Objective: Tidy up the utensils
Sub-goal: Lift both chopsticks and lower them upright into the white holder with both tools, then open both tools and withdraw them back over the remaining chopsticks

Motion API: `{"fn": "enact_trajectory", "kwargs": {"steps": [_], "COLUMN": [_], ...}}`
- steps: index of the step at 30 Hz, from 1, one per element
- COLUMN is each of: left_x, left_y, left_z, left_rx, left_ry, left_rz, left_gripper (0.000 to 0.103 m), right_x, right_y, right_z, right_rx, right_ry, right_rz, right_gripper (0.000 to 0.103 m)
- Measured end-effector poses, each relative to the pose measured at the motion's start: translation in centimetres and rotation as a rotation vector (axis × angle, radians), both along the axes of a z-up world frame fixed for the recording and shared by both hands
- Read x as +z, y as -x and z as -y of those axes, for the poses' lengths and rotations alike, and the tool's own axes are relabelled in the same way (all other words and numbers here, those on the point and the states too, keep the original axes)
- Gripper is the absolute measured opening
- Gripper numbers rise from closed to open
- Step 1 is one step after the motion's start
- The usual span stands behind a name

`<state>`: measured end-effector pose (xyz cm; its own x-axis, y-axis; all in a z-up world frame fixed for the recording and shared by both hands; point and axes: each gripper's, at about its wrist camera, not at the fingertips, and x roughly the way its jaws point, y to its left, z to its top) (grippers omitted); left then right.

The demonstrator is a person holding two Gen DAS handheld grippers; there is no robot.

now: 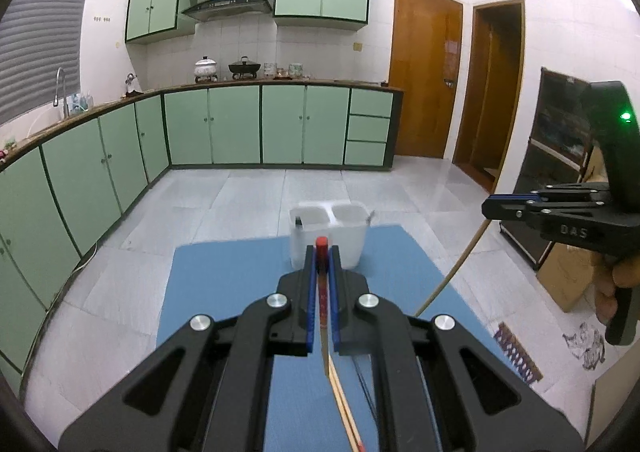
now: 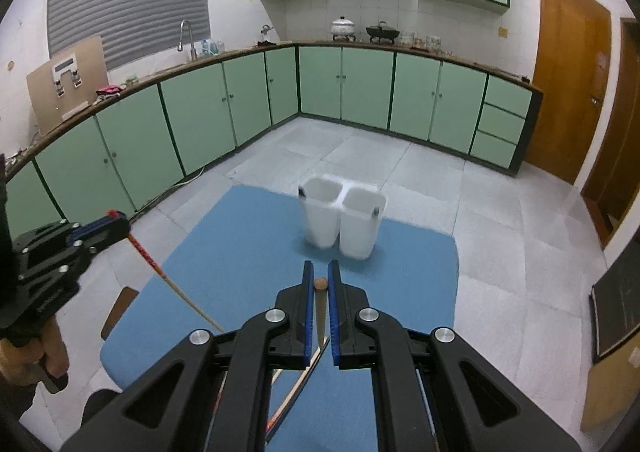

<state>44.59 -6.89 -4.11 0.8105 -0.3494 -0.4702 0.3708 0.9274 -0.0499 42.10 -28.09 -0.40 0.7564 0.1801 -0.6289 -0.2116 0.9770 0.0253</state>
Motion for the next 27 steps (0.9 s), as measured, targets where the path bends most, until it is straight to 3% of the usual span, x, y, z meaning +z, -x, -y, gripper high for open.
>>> {"fn": "enact_trajectory", "kwargs": {"steps": [6,14,21,27], "left_x": [4.3,7.9,6.4,1.8], "left_y": [-4.8,-11.2,-17.2,-21.6], "left_z": [1.4,5.0,7.4,8.8], "left_rx": [0.027,0.058,0.08,0.084], "left_ry": [0.027,0.053,0.047,0.019], "left_rz": [0.079,0.156,0.156,0.085], "left_gripper": [0.005,0.005,0.005,0.005], "right_x": [4.9,7.3,4.9,0.3], "right_y": [-4.6,-11.4,-17.4,-21.5], "right_z": [0.9,2.1,2.4,3.2], "right_rx": [-0.039,-0.094,-0.119,-0.131], "right_ry": [-0.023,-0.041,-0.022,-0.041], "right_rz": [0.063,0.141,0.151,0.088], "right_gripper": [0.007,0.007,0.007,0.007]}}
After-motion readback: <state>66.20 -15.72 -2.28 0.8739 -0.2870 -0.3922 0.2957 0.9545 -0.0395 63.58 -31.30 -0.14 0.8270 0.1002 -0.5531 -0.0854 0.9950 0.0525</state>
